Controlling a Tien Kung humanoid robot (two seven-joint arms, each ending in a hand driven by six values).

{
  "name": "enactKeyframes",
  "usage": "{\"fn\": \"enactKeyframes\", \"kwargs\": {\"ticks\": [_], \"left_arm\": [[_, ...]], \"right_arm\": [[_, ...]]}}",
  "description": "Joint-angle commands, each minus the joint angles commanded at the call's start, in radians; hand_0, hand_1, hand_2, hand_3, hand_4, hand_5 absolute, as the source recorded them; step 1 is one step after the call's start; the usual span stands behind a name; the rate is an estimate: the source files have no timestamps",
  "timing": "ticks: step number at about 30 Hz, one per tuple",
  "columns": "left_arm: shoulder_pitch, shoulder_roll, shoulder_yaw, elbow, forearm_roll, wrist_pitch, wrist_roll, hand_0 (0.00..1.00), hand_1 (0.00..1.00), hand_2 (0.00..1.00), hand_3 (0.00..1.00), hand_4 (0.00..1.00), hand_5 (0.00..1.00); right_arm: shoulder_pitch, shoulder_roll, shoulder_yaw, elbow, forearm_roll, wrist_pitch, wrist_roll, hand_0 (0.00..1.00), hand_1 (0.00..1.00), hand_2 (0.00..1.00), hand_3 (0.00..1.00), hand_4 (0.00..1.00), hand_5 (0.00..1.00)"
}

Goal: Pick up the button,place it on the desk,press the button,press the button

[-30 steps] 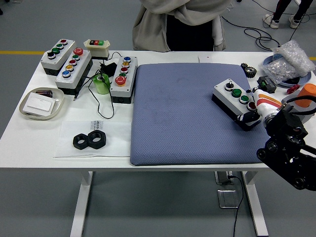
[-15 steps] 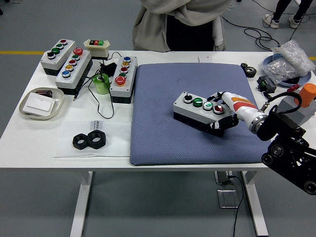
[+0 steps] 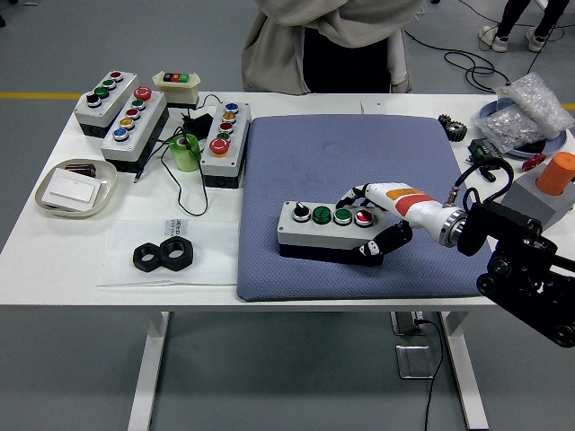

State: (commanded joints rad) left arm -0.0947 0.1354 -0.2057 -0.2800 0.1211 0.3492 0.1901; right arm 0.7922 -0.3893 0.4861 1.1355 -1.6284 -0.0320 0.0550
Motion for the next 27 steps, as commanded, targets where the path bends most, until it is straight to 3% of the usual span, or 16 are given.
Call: {"fn": "enactKeyframes", "kwargs": {"ticks": [3, 4, 9, 10, 15, 16, 27], "left_arm": [[-0.001, 0.0, 0.0, 0.0, 0.0, -0.001, 0.0, 0.773, 0.803, 0.886, 0.808, 0.568, 0.998], [-0.001, 0.0, 0.0, 0.001, -0.001, -0.001, 0.0, 0.773, 0.803, 0.886, 0.808, 0.565, 0.998], [-0.001, 0.0, -0.002, 0.001, 0.001, -0.002, 0.001, 0.773, 0.803, 0.886, 0.808, 0.565, 0.998], [-0.001, 0.0, -0.002, 0.001, 0.001, -0.002, 0.001, 0.773, 0.803, 0.886, 0.808, 0.565, 0.998], [-0.001, 0.0, -0.001, 0.001, 0.0, -0.002, 0.0, 0.773, 0.803, 0.886, 0.808, 0.565, 0.998], [-0.001, 0.0, -0.001, 0.001, 0.0, -0.002, 0.0, 0.773, 0.804, 0.886, 0.807, 0.567, 0.998], [0.003, -0.001, -0.012, 0.003, 0.016, -0.003, 0.006, 0.773, 0.805, 0.886, 0.807, 0.566, 0.998]], "right_arm": [[0.001, -0.001, 0.01, -0.009, -0.042, 0.036, 0.01, 0.525, 0.534, 0.635, 0.755, 0.747, 0.002], [0.0, -0.002, 0.015, -0.011, -0.054, 0.045, 0.017, 0.667, 0.639, 0.772, 0.955, 0.821, 0.002], [-0.003, -0.008, 0.028, -0.001, -0.075, 0.056, 0.034, 0.667, 0.639, 0.772, 0.955, 0.821, 0.002], [-0.004, -0.01, 0.03, 0.002, -0.087, 0.052, 0.037, 0.788, 0.714, 0.854, 0.998, 0.877, 0.002], [-0.011, -0.016, 0.05, 0.016, -0.105, 0.046, 0.049, 0.788, 0.714, 0.854, 0.998, 0.877, 0.002], [-0.012, -0.017, 0.054, 0.018, -0.106, 0.046, 0.051, 0.841, 0.761, 0.921, 0.998, 0.891, 0.002], [-0.041, -0.053, 0.123, 0.108, -0.082, 0.085, 0.03, 0.865, 0.782, 0.944, 0.998, 0.903, 0.002]]}}
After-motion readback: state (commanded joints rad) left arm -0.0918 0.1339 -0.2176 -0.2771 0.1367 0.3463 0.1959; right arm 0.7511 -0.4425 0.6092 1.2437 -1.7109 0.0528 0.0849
